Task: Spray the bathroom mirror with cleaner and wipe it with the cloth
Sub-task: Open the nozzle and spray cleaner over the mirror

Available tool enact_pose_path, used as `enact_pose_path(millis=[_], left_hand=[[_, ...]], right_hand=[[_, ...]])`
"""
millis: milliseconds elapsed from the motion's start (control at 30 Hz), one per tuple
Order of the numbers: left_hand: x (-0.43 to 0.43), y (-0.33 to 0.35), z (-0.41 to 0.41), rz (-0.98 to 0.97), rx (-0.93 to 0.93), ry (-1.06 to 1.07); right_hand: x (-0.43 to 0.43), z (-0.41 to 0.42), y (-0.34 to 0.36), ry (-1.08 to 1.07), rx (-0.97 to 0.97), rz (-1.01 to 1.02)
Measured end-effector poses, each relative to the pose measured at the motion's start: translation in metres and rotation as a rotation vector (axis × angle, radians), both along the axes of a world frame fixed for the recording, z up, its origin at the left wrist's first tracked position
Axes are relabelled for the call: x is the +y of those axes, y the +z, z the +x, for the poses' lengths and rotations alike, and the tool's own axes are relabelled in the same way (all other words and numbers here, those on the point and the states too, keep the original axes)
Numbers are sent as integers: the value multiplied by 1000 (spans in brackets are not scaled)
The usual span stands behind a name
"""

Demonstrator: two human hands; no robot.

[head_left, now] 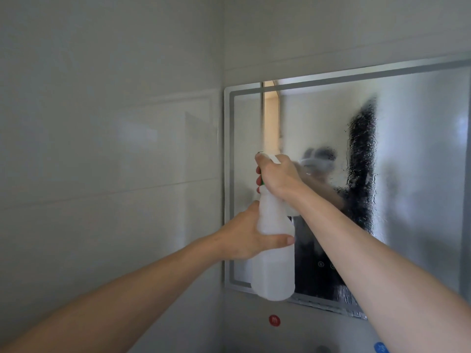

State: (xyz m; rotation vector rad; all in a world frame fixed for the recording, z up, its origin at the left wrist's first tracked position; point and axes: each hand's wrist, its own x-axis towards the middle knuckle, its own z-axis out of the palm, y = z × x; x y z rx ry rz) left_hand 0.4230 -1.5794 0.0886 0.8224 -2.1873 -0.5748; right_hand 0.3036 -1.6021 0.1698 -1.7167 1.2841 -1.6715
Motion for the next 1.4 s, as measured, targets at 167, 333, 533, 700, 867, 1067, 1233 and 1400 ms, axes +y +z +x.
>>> enact_pose_path(millis=[167, 333, 533, 700, 867, 1067, 1233, 1400], left_hand=[[3, 20, 8, -18, 2, -12], [-3, 41, 6, -51, 15, -10], [-5, 48, -12, -58, -25, 14], [-5, 47, -22, -58, 2, 18], [-15, 57, -16, -95, 113, 102], [-18, 59, -2, -62, 222, 95], [-20, 55, 8, -47, 198, 123], [-24, 59, 14, -1, 237, 79]], right_hand=[[1, 4, 16, 15, -139, -75], [4, -4, 36, -12, -174, -100], [7, -27, 37, -43, -232, -52], [13, -32, 38, -83, -233, -74], [12, -27, 56, -8, -186, -131], [9, -10, 64, 135, -58, -93], [3, 6, 59, -14, -88, -82], [10, 15, 67, -32, -35, -81]])
